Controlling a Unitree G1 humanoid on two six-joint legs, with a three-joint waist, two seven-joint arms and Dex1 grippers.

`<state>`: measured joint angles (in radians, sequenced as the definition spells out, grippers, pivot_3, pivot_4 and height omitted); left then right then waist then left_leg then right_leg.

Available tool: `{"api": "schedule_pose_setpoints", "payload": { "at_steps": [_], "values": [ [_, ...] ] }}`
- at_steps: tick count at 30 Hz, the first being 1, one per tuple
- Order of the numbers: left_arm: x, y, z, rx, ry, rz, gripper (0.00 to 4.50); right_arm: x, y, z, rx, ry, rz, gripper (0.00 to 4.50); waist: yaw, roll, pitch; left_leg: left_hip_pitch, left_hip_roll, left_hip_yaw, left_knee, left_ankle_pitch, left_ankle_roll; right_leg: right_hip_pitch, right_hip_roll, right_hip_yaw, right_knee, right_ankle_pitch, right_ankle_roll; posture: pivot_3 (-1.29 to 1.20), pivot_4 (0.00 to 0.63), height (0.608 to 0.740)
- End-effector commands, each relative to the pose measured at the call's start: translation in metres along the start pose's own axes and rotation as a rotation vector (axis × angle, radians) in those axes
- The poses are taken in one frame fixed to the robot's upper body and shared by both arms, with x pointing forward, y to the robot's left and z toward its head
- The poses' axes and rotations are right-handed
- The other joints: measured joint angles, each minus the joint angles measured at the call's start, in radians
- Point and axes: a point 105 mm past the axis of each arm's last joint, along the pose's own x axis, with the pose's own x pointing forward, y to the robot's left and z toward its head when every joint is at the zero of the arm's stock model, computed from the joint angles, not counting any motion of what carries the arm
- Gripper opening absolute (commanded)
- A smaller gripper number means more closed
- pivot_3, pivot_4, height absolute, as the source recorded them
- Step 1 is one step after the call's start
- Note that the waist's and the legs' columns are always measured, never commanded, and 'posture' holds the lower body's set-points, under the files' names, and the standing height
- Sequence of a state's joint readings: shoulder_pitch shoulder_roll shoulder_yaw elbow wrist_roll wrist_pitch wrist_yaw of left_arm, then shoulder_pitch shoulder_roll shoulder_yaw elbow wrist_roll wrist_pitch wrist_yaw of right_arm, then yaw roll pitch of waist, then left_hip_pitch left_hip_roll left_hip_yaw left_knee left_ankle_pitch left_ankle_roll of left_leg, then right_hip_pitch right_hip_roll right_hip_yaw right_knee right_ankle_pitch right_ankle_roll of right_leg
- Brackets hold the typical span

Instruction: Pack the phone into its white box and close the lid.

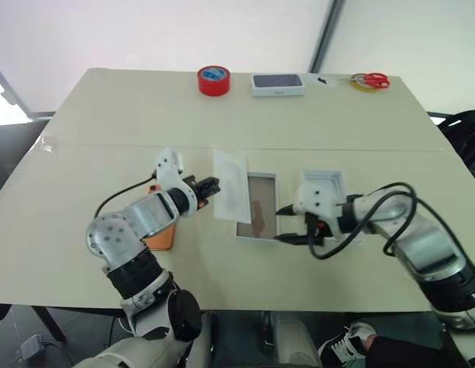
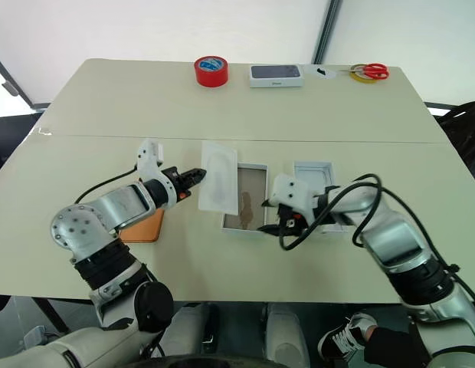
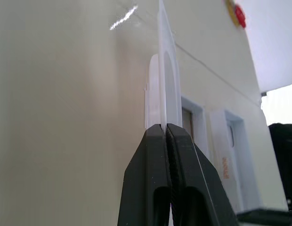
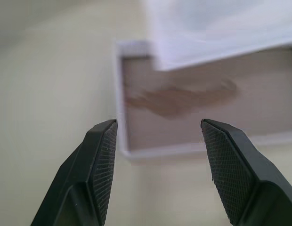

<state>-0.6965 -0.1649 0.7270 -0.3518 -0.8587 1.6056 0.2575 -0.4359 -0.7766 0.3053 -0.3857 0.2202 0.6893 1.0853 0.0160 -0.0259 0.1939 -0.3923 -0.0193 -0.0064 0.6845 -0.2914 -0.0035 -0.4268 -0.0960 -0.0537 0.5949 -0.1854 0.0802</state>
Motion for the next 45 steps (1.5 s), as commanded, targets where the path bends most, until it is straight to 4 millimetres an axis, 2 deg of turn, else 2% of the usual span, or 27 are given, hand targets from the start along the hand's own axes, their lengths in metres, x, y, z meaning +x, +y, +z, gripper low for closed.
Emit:
{"api": "schedule_pose_setpoints", "payload": {
  "at_steps": [1,6,7,9,13,19,23,26,32,37,45],
  "values": [
    [-0.001,-0.019,0.009,-0.011,-0.038,-0.089,0.0,0.014,0.003,0.005,-0.016,0.024,0.006,2.94,-0.002,0.0,0.0,0.0,0.0,0.0,0.0,0.0,0.0,0.0,0.0,0.0,0.0,0.0,0.0,0.0,0.15,0.738],
    [-0.007,-0.011,0.018,-0.004,-0.065,-0.062,0.0,0.032,0.009,0.0,-0.017,0.078,0.035,2.94,-0.001,0.0,0.0,0.0,0.0,0.0,0.0,0.0,0.0,0.0,-0.001,0.0,0.0,0.0,0.001,0.0,0.15,0.738],
    [-0.008,-0.009,0.019,-0.003,-0.07,-0.057,0.0,0.035,0.01,0.001,-0.018,0.079,0.037,2.71,-0.002,0.0,0.0,0.0,-0.001,0.0,0.0,0.0,0.0,0.0,-0.001,0.0,0.0,0.0,0.001,0.0,0.15,0.738],
    [-0.011,-0.006,0.023,-0.002,-0.082,-0.047,0.0,0.04,0.01,0.003,-0.022,0.083,0.035,2.13,-0.003,0.0,0.0,0.0,-0.001,0.0,0.0,0.0,0.0,0.0,-0.001,0.0,0.0,0.0,0.0,0.0,0.15,0.738],
    [-0.017,0.001,0.032,-0.007,-0.115,-0.026,0.0,0.054,0.007,0.013,-0.064,0.072,0.023,0.07,-0.007,0.0,0.0,0.001,0.0,0.0,0.0,0.0,0.0,0.0,0.001,0.0,0.001,0.0,0.0,0.0,0.15,0.738],
    [-0.024,0.009,0.038,-0.004,-0.131,-0.01,0.0,0.077,-0.003,0.029,-0.126,0.05,0.005,0.03,-0.009,0.0,0.0,0.001,0.0,0.0,-0.001,0.001,-0.002,0.0,0.002,0.0,0.001,0.001,0.0,0.0,0.15,0.738],
    [-0.024,0.011,0.036,-0.005,-0.121,-0.003,0.0,0.079,-0.011,0.043,-0.153,0.007,-0.006,0.03,-0.008,0.0,0.0,0.001,0.0,0.0,-0.001,0.002,-0.003,0.0,0.002,0.0,0.001,0.001,0.0,0.0,0.15,0.738],
    [-0.021,0.011,0.03,-0.008,-0.1,-0.007,0.0,0.068,-0.013,0.043,-0.134,-0.01,0.007,0.85,-0.004,0.0,0.0,0.001,0.0,0.0,-0.001,0.002,-0.003,-0.001,0.002,0.0,0.001,0.001,0.0,0.0,0.15,0.738],
    [-0.01,0.008,0.008,0.0,-0.013,-0.024,0.0,0.025,-0.029,0.029,-0.143,0.006,-0.07,3.87,-0.002,0.0,0.0,0.0,-0.002,0.0,-0.001,0.001,-0.002,0.0,-0.001,0.0,0.0,0.001,0.001,0.0,0.15,0.738],
    [0.0,0.001,-0.009,0.014,0.063,-0.053,0.0,0.001,-0.043,0.024,-0.118,0.009,-0.145,3.87,-0.008,0.0,0.0,0.001,-0.001,0.0,-0.001,0.001,-0.002,0.0,0.001,0.0,0.001,0.001,0.0,0.0,0.15,0.738],
    [0.006,-0.001,-0.019,0.033,0.121,-0.061,0.0,-0.002,-0.051,0.024,-0.111,-0.001,-0.2,3.87,-0.003,0.0,0.0,0.001,0.0,0.0,-0.001,0.001,-0.002,0.0,0.001,0.0,0.0,0.001,0.0,0.0,0.15,0.738]
  ]
}}
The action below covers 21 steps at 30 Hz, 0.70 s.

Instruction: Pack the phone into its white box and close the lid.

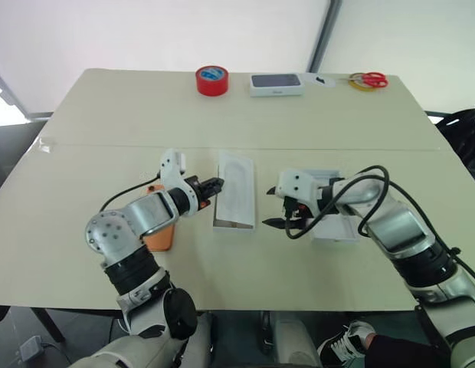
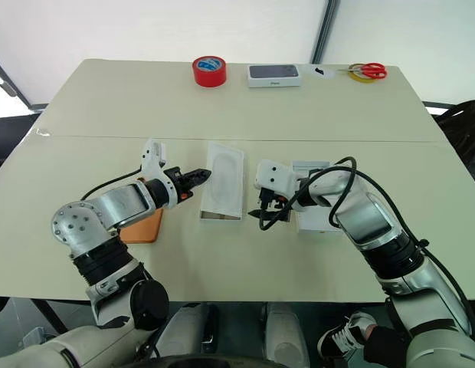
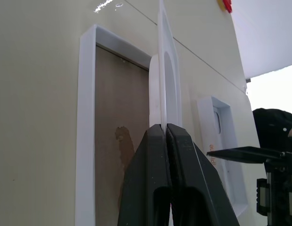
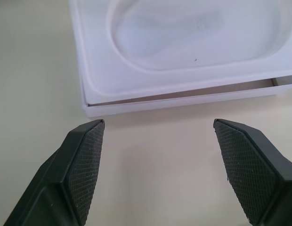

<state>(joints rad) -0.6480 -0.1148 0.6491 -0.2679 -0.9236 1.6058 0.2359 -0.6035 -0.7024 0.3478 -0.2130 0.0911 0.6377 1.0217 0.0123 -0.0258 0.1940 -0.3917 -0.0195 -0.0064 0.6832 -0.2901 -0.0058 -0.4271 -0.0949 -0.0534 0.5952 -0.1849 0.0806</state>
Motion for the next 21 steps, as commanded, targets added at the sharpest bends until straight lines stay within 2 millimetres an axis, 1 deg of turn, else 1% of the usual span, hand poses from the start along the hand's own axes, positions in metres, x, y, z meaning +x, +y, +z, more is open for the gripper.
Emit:
{"api": "schedule_pose_setpoints", "payload": {
  "at_steps": [1,4,13,15,18,21],
  "values": [
    [-0.001,-0.004,0.0,0.025,0.005,-0.018,0.0,-0.005,-0.006,0.01,-0.029,-0.039,-0.039,3.87,0.0,0.0,0.0,0.0,0.0,0.0,0.0,0.0,0.0,0.0,0.0,0.0,0.0,0.0,0.0,0.0,0.15,0.738],
    [-0.003,-0.004,0.001,0.03,-0.007,-0.017,0.89,-0.004,-0.007,0.01,-0.03,-0.04,-0.044,3.91,0.0,0.0,0.0,0.0,0.0,0.0,0.0,0.0,0.0,0.0,0.0,0.0,0.0,0.0,0.0,0.0,0.15,0.738],
    [-0.011,0.001,0.01,0.014,-0.058,0.006,0.89,-0.004,-0.015,0.009,-0.034,-0.04,-0.069,3.91,0.0,0.0,0.0,0.0,0.0,0.0,0.0,0.0,0.0,0.0,0.0,0.0,0.0,0.0,0.0,0.0,0.15,0.738],
    [-0.016,0.003,0.017,0.019,-0.089,0.013,0.89,-0.004,-0.019,0.01,-0.038,-0.044,-0.086,3.91,0.0,0.0,0.0,0.0,0.0,0.0,0.0,0.0,0.0,0.0,0.0,0.0,0.0,0.0,0.0,0.0,0.15,0.738],
    [-0.029,0.006,0.035,0.06,-0.166,0.034,0.89,-0.005,-0.027,0.012,-0.031,-0.055,-0.119,3.91,-0.003,0.0,0.0,0.0,0.0,0.0,0.0,0.0,0.0,0.0,0.0,0.0,0.0,0.0,0.0,0.0,0.15,0.738],
    [-0.052,0.015,0.052,0.28,-0.226,0.132,0.94,-0.004,-0.039,0.017,-0.003,-0.063,-0.164,3.13,-0.009,0.001,0.0,0.0,0.001,0.0,-0.001,0.0,0.0,-0.001,0.001,0.0,0.001,0.0,0.0,0.0,0.15,0.738]
  ]
}}
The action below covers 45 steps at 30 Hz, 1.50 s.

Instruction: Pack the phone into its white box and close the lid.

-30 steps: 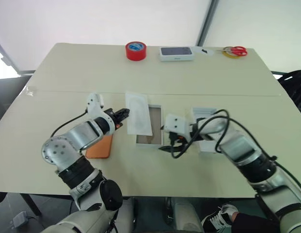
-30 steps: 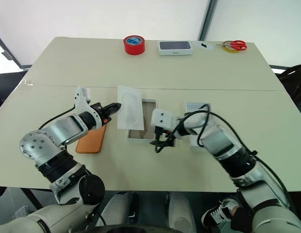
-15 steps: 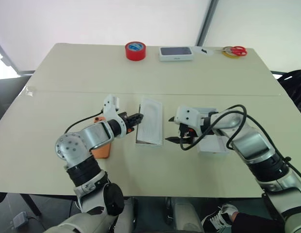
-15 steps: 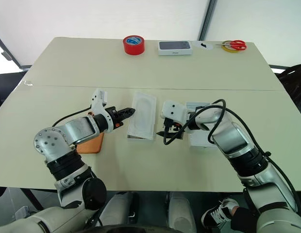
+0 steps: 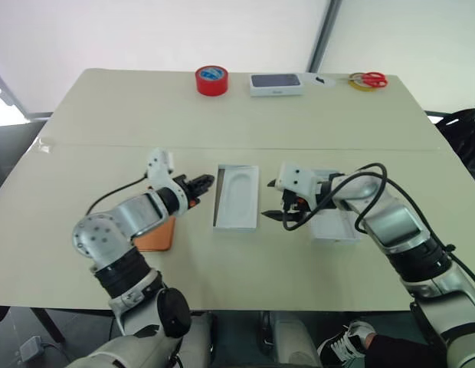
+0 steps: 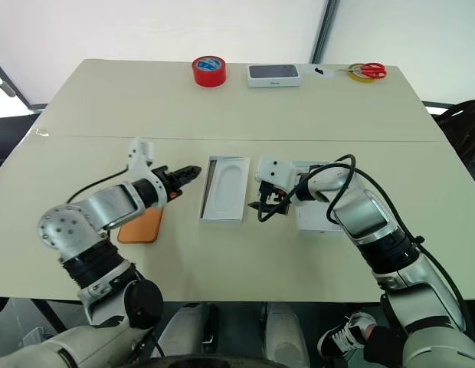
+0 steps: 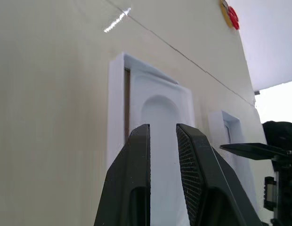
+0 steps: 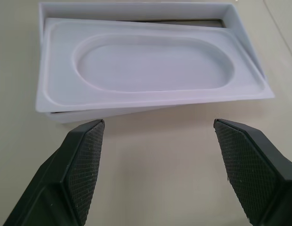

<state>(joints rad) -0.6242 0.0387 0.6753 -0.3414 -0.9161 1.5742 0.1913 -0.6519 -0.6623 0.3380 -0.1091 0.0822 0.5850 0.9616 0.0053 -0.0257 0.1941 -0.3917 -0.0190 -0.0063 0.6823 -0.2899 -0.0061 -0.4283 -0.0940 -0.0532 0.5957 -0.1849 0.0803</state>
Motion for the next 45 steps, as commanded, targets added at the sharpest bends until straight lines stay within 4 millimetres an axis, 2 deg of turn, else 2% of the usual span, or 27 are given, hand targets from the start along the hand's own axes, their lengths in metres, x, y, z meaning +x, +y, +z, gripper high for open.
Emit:
{"api": "schedule_pose_setpoints", "payload": {
  "at_steps": [1,6,7,11,14,20,26,33,39,41,44,45],
  "values": [
    [-0.022,0.0,0.025,0.253,-0.101,0.036,0.94,-0.005,-0.021,0.016,-0.003,-0.037,-0.092,2.66,-0.005,0.001,0.0,0.0,0.0,0.0,-0.001,0.0,0.0,0.0,0.0,0.0,0.0,0.0,0.0,0.0,0.15,0.738],
    [-0.044,0.01,0.021,0.555,-0.073,0.016,0.94,0.015,-0.028,0.031,0.017,-0.04,-0.128,0.19,-0.014,0.001,0.0,0.0,0.0,0.0,-0.002,0.0,-0.001,-0.001,-0.001,0.001,0.0,-0.002,-0.004,0.0,0.15,0.738],
    [-0.048,0.011,0.019,0.595,-0.061,-0.005,0.94,0.021,-0.027,0.035,0.018,-0.045,-0.129,0.08,-0.016,0.001,0.0,0.0,0.001,0.001,-0.002,0.0,-0.001,-0.001,-0.002,0.001,0.0,-0.002,-0.004,0.0,0.15,0.738],
    [-0.065,0.016,0.003,0.74,0.01,-0.088,0.94,0.045,-0.018,0.051,-0.011,-0.054,-0.11,0.08,-0.017,0.002,0.0,-0.001,0.001,0.001,-0.003,0.0,-0.001,-0.003,-0.002,0.001,0.0,-0.002,-0.004,0.0,0.15,0.738],
    [-0.078,0.018,-0.008,0.761,0.049,-0.143,0.94,0.065,-0.013,0.051,-0.029,-0.025,-0.101,0.08,-0.019,0.003,0.001,-0.001,0.002,0.002,-0.003,0.0,-0.001,-0.004,-0.003,0.002,0.0,-0.002,-0.004,0.0,0.15,0.738],
    [-0.093,0.02,-0.021,0.786,0.092,-0.185,0.94,0.087,-0.009,0.046,-0.07,0.015,-0.088,0.08,-0.021,0.005,0.002,-0.002,0.001,0.001,-0.003,0.0,0.0,-0.004,-0.003,0.001,0.0,-0.002,-0.004,0.0,0.15,0.738],
    [-0.096,0.017,-0.03,0.783,0.104,-0.211,0.94,0.101,-0.004,0.046,-0.097,0.018,-0.054,0.08,-0.023,0.005,0.002,-0.002,0.003,0.001,-0.003,0.0,0.0,-0.004,-0.002,0.001,0.001,-0.002,-0.004,0.0,0.15,0.738],
    [-0.093,0.016,-0.034,0.758,0.092,-0.215,0.94,0.111,-0.001,0.059,-0.095,-0.049,-0.046,0.08,-0.024,0.005,0.002,-0.001,0.003,0.001,-0.003,0.0,0.0,-0.004,-0.001,0.001,0.001,-0.002,-0.004,0.0,0.15,0.738],
    [-0.09,0.016,-0.035,0.743,0.08,-0.207,0.94,0.111,-0.003,0.06,-0.106,-0.054,-0.054,0.08,-0.023,0.005,0.002,-0.001,0.003,0.001,-0.003,0.0,0.0,-0.004,0.0,0.001,0.001,-0.002,-0.004,0.0,0.15,0.738],
    [-0.09,0.019,-0.032,0.724,0.063,-0.185,0.94,0.106,-0.008,0.061,-0.113,-0.059,-0.082,0.08,-0.023,0.005,0.002,-0.001,0.003,0.001,-0.003,0.0,0.0,-0.004,0.0,0.001,0.001,-0.002,-0.004,0.0,0.15,0.738],
    [-0.091,0.031,-0.017,0.658,-0.007,-0.095,0.94,0.096,-0.017,0.063,-0.131,-0.071,-0.14,0.08,-0.021,0.005,0.002,-0.001,0.004,0.001,-0.003,0.0,0.0,-0.004,-0.001,0.001,0.001,-0.002,-0.004,0.0,0.15,0.738],
    [-0.092,0.04,-0.01,0.626,-0.027,-0.039,1.18,0.093,-0.018,0.065,-0.131,-0.082,-0.149,0.03,-0.021,0.005,0.002,-0.001,0.003,0.001,-0.003,0.0,0.0,-0.004,-0.001,0.001,0.001,-0.002,-0.004,0.0,0.15,0.738]
  ]
}}
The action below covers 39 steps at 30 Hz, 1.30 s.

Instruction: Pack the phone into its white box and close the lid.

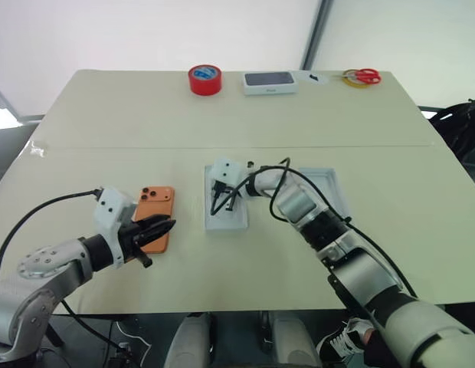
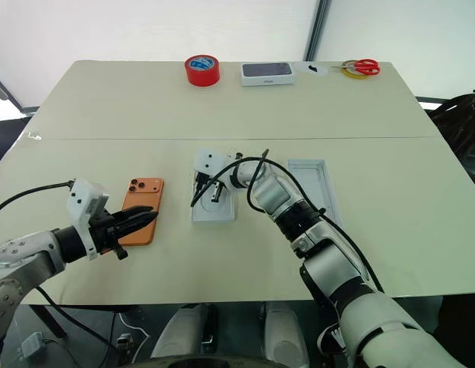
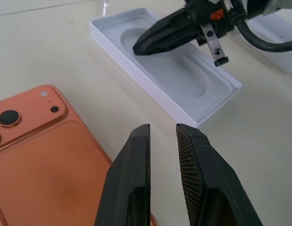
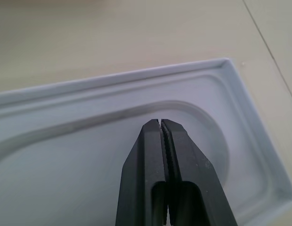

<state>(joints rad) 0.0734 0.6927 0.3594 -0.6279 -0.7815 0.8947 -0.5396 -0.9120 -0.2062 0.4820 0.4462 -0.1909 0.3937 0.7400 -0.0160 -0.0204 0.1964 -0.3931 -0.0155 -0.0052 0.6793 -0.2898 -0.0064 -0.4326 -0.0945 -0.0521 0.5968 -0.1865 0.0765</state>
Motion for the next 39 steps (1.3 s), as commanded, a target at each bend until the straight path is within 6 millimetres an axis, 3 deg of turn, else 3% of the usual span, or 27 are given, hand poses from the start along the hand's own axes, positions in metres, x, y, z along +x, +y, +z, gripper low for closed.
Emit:
{"api": "schedule_pose_setpoints", "payload": {
  "at_steps": [1,4,7,11,16,23,31,39],
  "values": [
    [-0.013,0.036,0.01,-0.069,-0.057,0.2,1.47,-0.017,-0.014,0.028,-0.034,-0.099,-0.076,0.0,0.0,0.0,0.0,0.0,0.0,0.0,0.0,0.0,0.0,0.0,0.0,0.0,0.0,0.0,0.0,0.0,0.15,0.738],
    [-0.024,0.061,0.005,-0.157,-0.064,0.343,2.74,-0.021,0.001,0.049,-0.015,-0.163,-0.038,0.0,-0.004,0.0,0.0,0.0,0.002,0.0,0.0,0.0,0.0,0.0,0.002,0.0,0.001,0.002,0.003,0.0,0.15,0.738],
    [-0.027,0.075,-0.005,-0.264,-0.032,0.422,4.22,-0.017,0.031,0.07,-0.008,-0.203,0.042,0.0,-0.003,0.0,0.0,0.0,0.004,0.0,0.0,0.0,0.0,-0.001,0.004,0.0,0.001,0.002,0.003,0.0,0.15,0.738],
    [-0.026,0.084,-0.016,-0.364,0.014,0.476,4.22,-0.008,0.066,0.074,-0.015,-0.17,0.172,0.0,-0.001,0.0,0.0,0.001,0.006,0.0,0.0,0.0,0.0,-0.001,0.006,0.0,0.001,0.002,0.002,0.0,0.15,0.738],
    [-0.014,0.072,-0.022,-0.435,0.054,0.424,4.22,0.004,0.087,0.072,-0.047,-0.116,0.241,0.0,0.003,-0.001,-0.001,0.001,0.005,0.0,0.0,0.0,-0.001,0.0,0.005,0.0,0.0,0.002,0.001,0.0,0.15,0.738],
    [0.003,0.047,-0.032,-0.506,0.088,0.363,4.22,0.022,0.1,0.07,-0.118,-0.063,0.268,0.0,0.001,-0.001,-0.001,0.001,0.006,0.0,0.0,0.001,-0.002,0.0,0.005,0.0,0.001,0.003,0.001,0.0,0.15,0.738],
    [0.023,0.015,-0.036,-0.552,0.106,0.254,4.22,0.027,0.103,0.068,-0.163,-0.053,0.272,0.0,0.005,0.0,-0.002,0.002,0.005,-0.001,0.0,0.001,-0.003,0.001,0.005,0.0,0.0,0.002,0.0,0.0,0.15,0.738],
    [0.026,0.007,-0.026,-0.607,0.049,0.191,4.22,0.026,0.103,0.063,-0.165,-0.046,0.27,0.0,0.005,0.0,-0.002,0.003,0.005,-0.001,0.0,0.001,-0.003,0.002,0.005,0.0,0.0,0.001,-0.002,0.0,0.15,0.738]
  ]
}}
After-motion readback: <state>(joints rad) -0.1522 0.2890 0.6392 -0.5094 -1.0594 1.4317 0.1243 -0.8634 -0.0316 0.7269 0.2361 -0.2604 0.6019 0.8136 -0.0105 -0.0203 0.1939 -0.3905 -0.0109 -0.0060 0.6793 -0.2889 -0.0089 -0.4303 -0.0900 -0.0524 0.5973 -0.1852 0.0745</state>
